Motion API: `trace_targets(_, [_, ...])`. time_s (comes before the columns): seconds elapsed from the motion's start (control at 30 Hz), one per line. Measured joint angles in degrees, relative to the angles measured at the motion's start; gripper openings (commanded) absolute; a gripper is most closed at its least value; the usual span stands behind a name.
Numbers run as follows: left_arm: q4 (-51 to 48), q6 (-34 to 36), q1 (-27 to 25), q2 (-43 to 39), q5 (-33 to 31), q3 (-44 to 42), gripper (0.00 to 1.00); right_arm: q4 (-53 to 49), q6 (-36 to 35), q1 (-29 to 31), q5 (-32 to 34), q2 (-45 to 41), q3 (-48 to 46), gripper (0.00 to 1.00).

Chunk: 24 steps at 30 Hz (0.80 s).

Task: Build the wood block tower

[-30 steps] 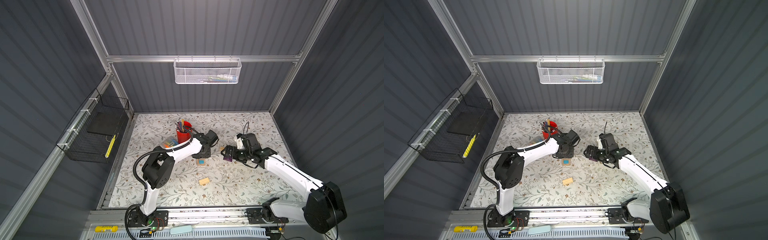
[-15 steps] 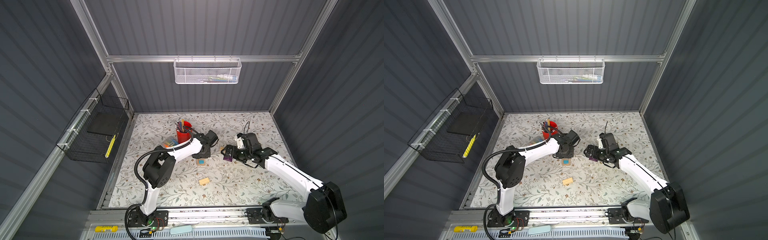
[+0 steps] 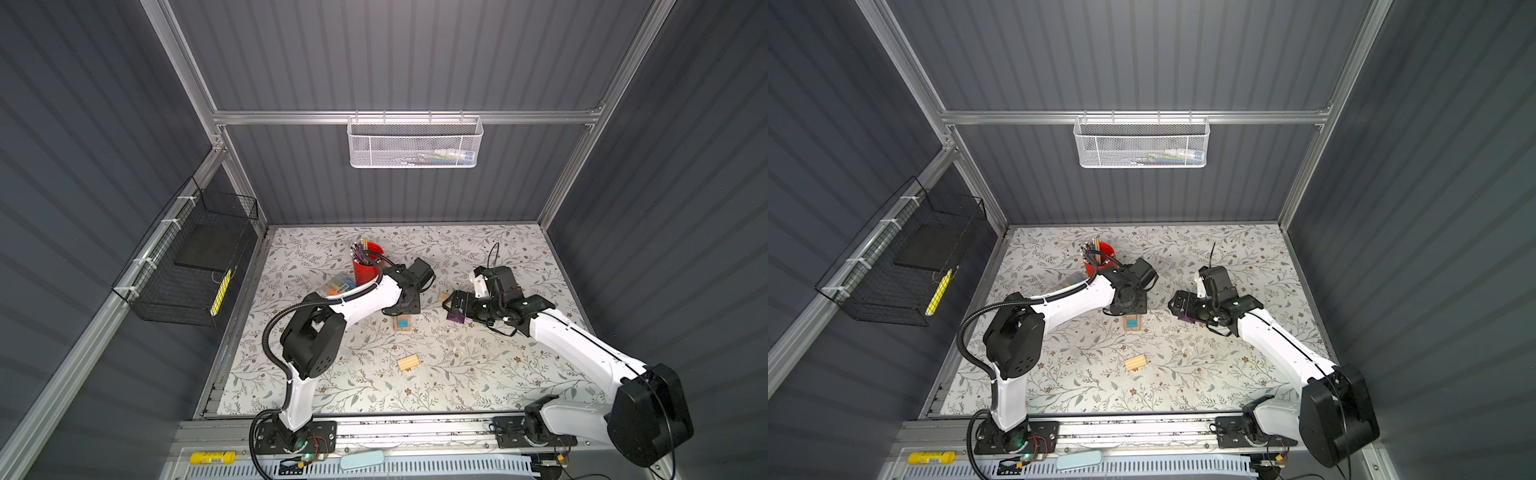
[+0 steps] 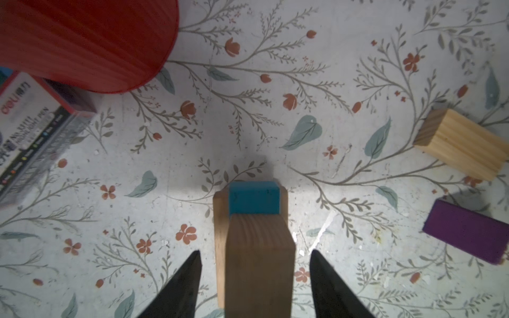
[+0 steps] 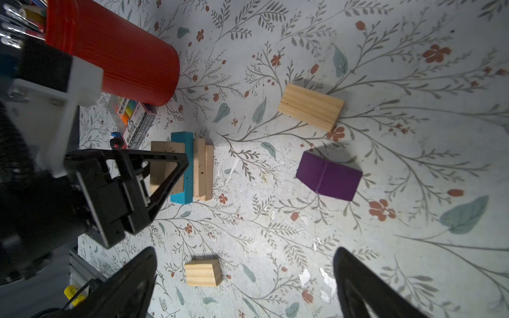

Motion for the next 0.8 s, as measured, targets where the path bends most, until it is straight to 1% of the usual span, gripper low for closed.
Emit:
trace_targets(0.17, [2.21,0.04,0.31,-6.21,-0.09,-2.75,0.74,-2.78,-1.20,0.00,0.96,0.98,2.60,0.99])
trace_targets(0.3, [4.00,0.42,0.70,-11.56,-0.63,-5.49,0.78,-4.92,-2.58,0.07,2.69,3.30,6.56,0.99])
trace_targets(0.37, [5.40,0.94,0.81,-13.79,-1.11,-6.95,0.80,-6.62,-3.34,0.07,4.00,5.57,9.31,0.99])
trace_targets(0.53, [9.49,3.48,1.05,-20.87,-1.25,-14.51,0.86,-10.86,-5.14,0.07,7.63,13.75,17.07,0.99])
trace_targets(0.63, [11.06,4.85,1.07,-24.09,-1.53,-17.66,0.91,-12.81,-6.34,0.07,9.42,19.04,21.38,0.99])
trace_targets(0.8, [14.05,6.62,1.07,-28.24,-2.08,-21.33,0.99,-13.88,-8.35,0.07,9.38,26.88,26.45,0.99])
